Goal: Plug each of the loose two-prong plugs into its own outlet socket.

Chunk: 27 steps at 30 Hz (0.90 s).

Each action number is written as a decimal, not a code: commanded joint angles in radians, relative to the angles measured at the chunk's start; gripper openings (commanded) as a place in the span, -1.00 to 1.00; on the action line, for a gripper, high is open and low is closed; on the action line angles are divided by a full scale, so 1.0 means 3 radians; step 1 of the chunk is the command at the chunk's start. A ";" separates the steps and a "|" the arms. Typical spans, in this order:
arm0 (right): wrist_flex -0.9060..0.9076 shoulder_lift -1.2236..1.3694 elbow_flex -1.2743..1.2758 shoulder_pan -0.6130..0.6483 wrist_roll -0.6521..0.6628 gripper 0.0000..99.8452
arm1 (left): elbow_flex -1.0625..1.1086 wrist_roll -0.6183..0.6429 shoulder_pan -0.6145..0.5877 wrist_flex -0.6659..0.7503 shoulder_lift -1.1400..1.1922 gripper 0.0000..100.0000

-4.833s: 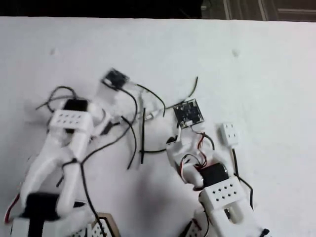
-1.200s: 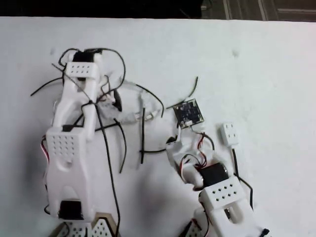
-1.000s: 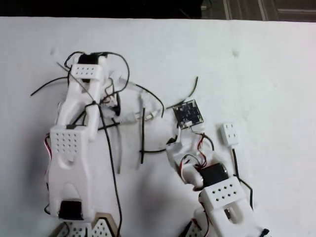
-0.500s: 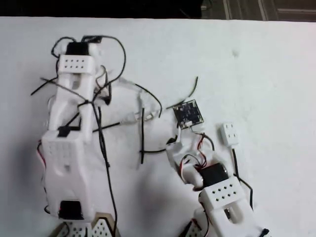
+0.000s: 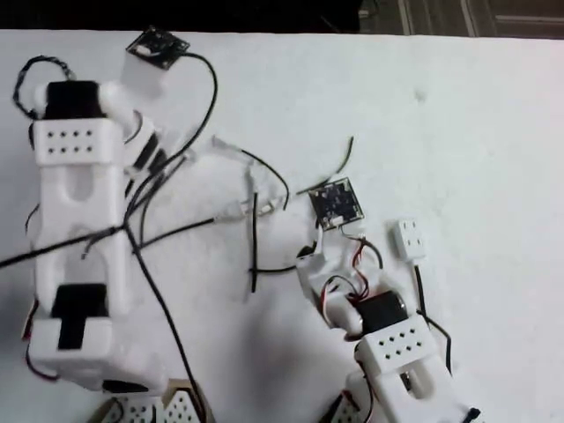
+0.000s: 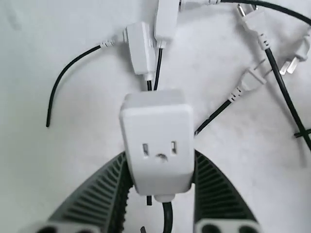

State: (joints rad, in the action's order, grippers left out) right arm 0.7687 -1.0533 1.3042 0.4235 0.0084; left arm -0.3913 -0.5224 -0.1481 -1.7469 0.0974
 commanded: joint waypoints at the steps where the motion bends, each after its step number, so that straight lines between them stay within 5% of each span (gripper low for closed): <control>1: -0.0038 0.0003 -0.0020 -0.0003 -0.0005 -0.64 | 0.0235 -0.0496 -0.0074 0.0066 -0.0524 -0.96; 6: -0.0038 0.0003 -0.0020 -0.0013 -0.0005 -0.64 | 0.0951 -0.1002 -0.0064 0.0353 -0.1041 -0.96; 20: -0.0049 0.0003 -0.0020 -0.0023 -0.0005 -0.64 | 0.4577 -0.1406 0.0350 0.2762 -0.2872 -0.96; 27: -0.0049 0.0003 -0.0020 -0.0023 -0.0005 -0.64 | 0.5391 -0.1729 0.0560 0.2716 -0.3572 -0.80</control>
State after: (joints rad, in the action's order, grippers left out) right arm 0.7687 -1.0533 1.3042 0.4235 0.0084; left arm 1.1523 -0.9996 -0.0054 -0.9091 -0.8477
